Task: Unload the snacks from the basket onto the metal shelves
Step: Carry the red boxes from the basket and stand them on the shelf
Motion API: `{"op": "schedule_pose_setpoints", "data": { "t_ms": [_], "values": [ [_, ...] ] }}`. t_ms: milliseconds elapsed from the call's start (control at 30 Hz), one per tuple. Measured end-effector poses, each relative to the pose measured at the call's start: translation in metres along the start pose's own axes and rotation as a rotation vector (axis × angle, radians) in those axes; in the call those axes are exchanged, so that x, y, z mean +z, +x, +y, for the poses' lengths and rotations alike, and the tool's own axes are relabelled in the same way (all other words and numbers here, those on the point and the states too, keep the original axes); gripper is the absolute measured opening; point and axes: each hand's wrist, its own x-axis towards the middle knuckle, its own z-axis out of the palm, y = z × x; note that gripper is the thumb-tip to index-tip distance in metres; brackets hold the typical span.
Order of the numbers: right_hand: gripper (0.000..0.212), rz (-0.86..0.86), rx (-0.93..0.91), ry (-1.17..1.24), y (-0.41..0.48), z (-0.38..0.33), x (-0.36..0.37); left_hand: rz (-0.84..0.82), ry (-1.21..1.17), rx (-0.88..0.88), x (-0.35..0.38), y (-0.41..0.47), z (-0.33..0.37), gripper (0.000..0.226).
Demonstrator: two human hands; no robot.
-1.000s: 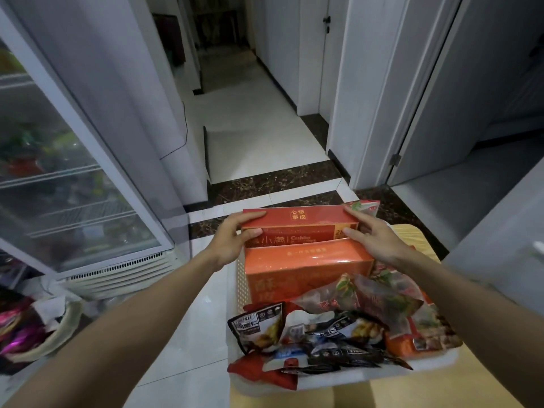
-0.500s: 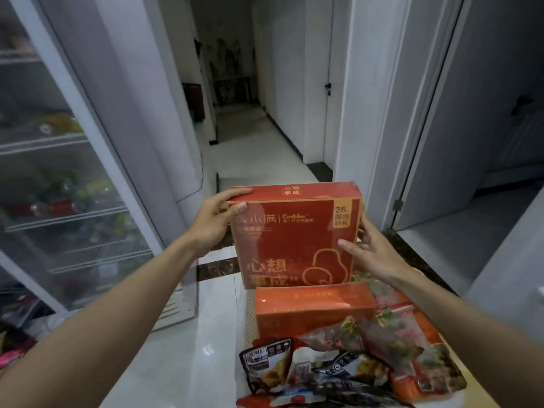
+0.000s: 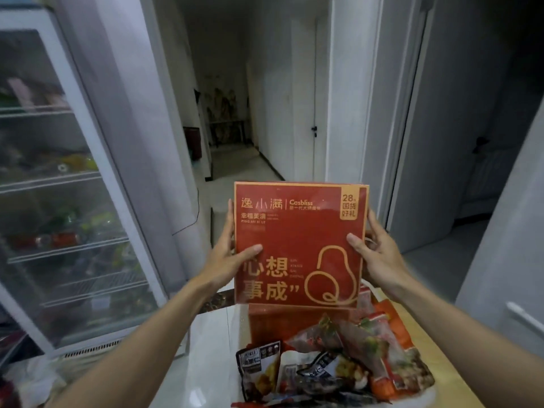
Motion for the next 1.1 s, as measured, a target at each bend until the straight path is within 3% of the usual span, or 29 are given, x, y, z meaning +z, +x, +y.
{"op": "schedule_pose_setpoints", "data": {
  "t_ms": [133,267,500,567,733,833,1000,1100],
  "values": [
    [0.07,0.005,-0.086,-0.093,-0.048,-0.026,-0.01,-0.028,-0.081,0.07,0.015,-0.027,0.003,0.099],
    [0.099,-0.087,-0.113,-0.336,-0.11,-0.052,-0.013,-0.065,-0.059,0.147,0.02,-0.057,0.013,0.095],
    [0.099,0.065,-0.089,-0.497,-0.226,-0.087,-0.016,-0.228,0.158,0.257,0.029,-0.128,0.027,0.076],
    [0.094,0.114,-0.085,-0.485,-0.261,-0.1,-0.018,-0.28,0.139,0.262,0.037,-0.148,0.041,0.079],
    [0.081,0.214,-0.06,-0.499,-0.345,-0.141,-0.043,-0.463,0.117,0.311,0.069,-0.186,0.082,0.112],
    [0.081,0.251,-0.044,-0.547,-0.392,-0.169,-0.068,-0.525,0.063,0.362,0.103,-0.208,0.108,0.108],
    [0.104,0.383,-0.009,-0.686,-0.479,-0.21,-0.122,-0.642,-0.01,0.467,0.177,-0.246,0.162,0.097],
    [0.105,0.462,-0.011,-0.716,-0.535,-0.237,-0.162,-0.713,-0.06,0.512,0.235,-0.272,0.202,0.098]
  ]
}}
